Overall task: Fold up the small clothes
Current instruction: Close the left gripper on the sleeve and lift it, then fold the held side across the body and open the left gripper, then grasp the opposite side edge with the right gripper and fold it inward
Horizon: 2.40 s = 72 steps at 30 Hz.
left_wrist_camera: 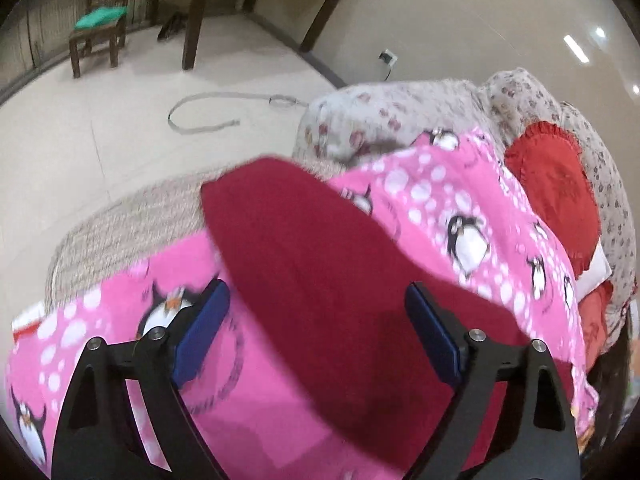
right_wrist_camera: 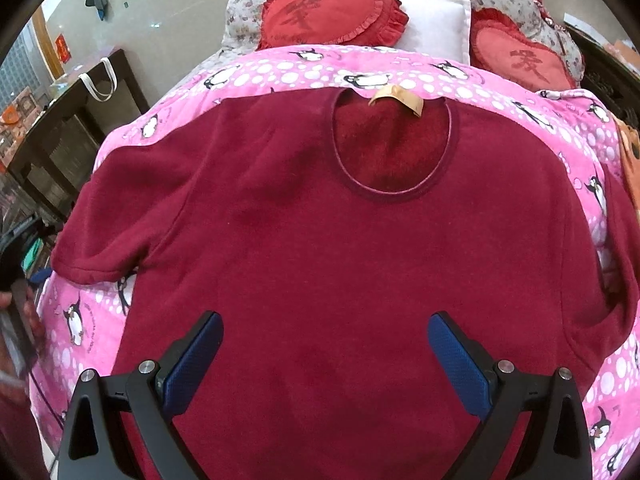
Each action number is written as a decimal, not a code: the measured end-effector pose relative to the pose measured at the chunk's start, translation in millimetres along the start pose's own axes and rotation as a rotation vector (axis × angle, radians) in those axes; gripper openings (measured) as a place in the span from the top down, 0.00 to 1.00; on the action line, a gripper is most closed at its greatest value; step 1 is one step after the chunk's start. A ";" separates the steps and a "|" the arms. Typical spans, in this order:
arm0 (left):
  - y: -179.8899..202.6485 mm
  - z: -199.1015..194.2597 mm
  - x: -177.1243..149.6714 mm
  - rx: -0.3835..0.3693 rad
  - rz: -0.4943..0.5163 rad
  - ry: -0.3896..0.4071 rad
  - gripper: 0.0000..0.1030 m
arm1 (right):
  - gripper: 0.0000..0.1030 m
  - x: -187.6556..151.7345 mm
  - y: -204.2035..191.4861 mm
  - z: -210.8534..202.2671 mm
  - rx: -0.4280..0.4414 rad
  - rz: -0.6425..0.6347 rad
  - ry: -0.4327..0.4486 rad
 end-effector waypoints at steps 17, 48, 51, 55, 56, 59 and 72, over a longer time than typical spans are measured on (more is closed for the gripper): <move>144.5 -116.1 -30.9 -0.313 0.364 0.188 0.93 | 0.02 5.6 30.3 -1.6 0.022 0.091 0.013; 132.3 -50.1 -95.6 -0.119 0.549 0.077 0.29 | 0.19 79.2 -26.1 33.1 0.311 0.012 0.052; 121.5 -32.6 -94.6 -0.095 0.508 0.032 0.29 | 0.28 85.4 -48.4 55.3 0.288 -0.042 0.031; 119.2 -22.5 -99.0 -0.091 0.509 0.029 0.29 | 0.31 87.8 -61.4 71.6 0.244 -0.069 0.071; 121.4 -23.2 -101.1 -0.087 0.514 0.032 0.29 | 0.33 86.2 -65.4 71.4 0.237 -0.082 0.083; 124.2 -23.1 -100.0 -0.088 0.520 0.031 0.29 | 0.69 83.8 -68.6 66.8 0.231 -0.137 0.090; 123.6 -31.4 -97.1 -0.084 0.498 0.037 0.29 | 0.96 87.9 -57.7 67.0 0.296 -0.124 0.068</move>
Point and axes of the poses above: each gripper's, at about its wrist camera, not at the fingertips, and z roughly the way its jaws point, y to its right, x to its top, the point moved 1 cm from there along z, roughly the way its jaws point, and after that the axes turned 8 degrees about z, right-handed, at the moved point
